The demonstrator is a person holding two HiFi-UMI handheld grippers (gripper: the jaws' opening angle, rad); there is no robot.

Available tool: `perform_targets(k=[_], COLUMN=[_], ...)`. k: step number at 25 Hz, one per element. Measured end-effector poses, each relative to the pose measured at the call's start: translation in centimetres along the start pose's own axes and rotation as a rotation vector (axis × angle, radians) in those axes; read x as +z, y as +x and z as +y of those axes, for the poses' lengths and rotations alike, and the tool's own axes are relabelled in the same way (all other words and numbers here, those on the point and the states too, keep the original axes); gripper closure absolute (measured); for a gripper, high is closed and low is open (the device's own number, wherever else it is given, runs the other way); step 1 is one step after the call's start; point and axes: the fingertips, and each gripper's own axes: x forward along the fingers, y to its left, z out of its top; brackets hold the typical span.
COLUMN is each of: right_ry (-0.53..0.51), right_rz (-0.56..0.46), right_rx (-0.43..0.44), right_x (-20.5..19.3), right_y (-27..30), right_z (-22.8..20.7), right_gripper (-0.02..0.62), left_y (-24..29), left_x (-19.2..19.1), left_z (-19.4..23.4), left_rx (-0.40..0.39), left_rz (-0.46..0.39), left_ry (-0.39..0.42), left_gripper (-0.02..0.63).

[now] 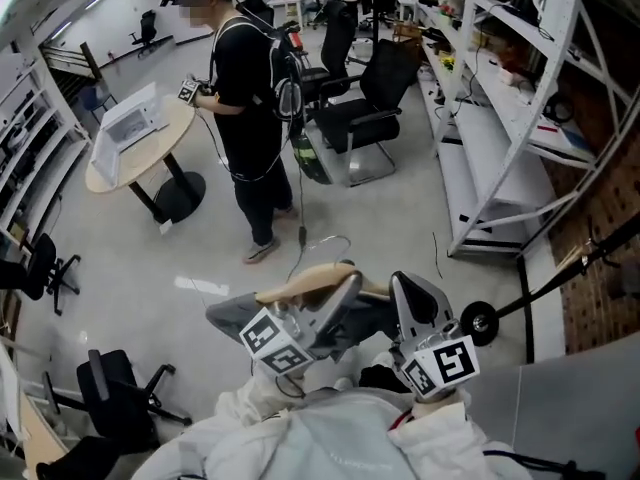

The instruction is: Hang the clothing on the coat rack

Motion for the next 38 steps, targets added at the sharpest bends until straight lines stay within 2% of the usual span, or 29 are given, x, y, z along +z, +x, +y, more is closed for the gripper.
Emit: perform_targets(k=[5, 11, 16, 26, 38], right_ry=[-0.013, -0.022, -0.032, -0.074, -0.134], right_rz=[-0.008, -0.016, -0.042, -0.085, -0.121], right_rx=[-0.145, -0.297, -0.448, -0.654, -0.860], right_x=[0.6, 0.5, 0.7, 3.7, 6.0], right_y=[-2.1, -4.7, -7.5, -12.3, -19.0], right_z=[-4.8, -13.5, -20.3, -34.8, -44.3], right_gripper=[0.574, 0.574, 0.574, 0.574, 0.574], left_y=[4.7, 12.2, 18.6, 32.9, 42.8], left_x=[-2.9, -8.5, -13.2, -21.1, -28.1], left_z=[0.0, 0.3, -0.5, -2.9, -7.7], left_rx=[-0.108, -0.220, -0.347, -0.544, -0.748], left_rz=[0.051, 0.111, 0.173, 0.248, 0.304], left_ry=[-0.076, -0.162, -0.230, -0.324, -0.410], left_gripper=[0.509, 0.509, 0.509, 0.509, 0.509])
